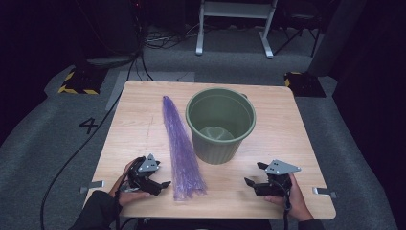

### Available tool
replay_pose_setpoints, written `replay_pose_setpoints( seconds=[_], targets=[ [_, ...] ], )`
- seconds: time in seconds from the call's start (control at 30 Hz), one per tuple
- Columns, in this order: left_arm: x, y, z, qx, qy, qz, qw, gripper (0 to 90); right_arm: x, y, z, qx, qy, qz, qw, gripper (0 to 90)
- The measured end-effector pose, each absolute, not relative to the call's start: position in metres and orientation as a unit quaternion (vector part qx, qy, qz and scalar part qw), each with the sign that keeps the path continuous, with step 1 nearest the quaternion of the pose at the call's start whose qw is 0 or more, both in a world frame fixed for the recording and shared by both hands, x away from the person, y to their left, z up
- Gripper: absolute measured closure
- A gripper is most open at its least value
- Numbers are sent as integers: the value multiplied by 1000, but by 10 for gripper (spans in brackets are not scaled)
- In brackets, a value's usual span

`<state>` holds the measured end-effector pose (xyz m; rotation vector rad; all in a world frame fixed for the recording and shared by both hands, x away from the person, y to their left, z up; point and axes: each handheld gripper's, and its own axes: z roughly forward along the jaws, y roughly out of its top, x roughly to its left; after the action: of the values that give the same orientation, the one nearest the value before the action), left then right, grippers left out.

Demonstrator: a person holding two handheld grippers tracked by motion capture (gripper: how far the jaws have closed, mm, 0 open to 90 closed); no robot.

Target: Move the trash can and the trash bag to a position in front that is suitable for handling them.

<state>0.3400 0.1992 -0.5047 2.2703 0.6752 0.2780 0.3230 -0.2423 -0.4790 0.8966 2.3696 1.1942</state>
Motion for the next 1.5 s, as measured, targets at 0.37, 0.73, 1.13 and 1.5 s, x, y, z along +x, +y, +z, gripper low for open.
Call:
replay_pose_setpoints(
  seconds=[0.37,0.73,1.13,1.5],
  targets=[
    [337,158,-504,892,243,98,369,115,313,-197,-471,259,848,434,160,259],
    [342,135,-505,892,242,96,369,105,312,-155,-472,213,858,450,129,225],
    [345,118,-505,892,250,99,362,62,314,-126,-493,213,873,414,148,498],
    [344,124,-505,895,245,95,360,47,326,-135,-500,234,877,394,142,871]
  ],
)
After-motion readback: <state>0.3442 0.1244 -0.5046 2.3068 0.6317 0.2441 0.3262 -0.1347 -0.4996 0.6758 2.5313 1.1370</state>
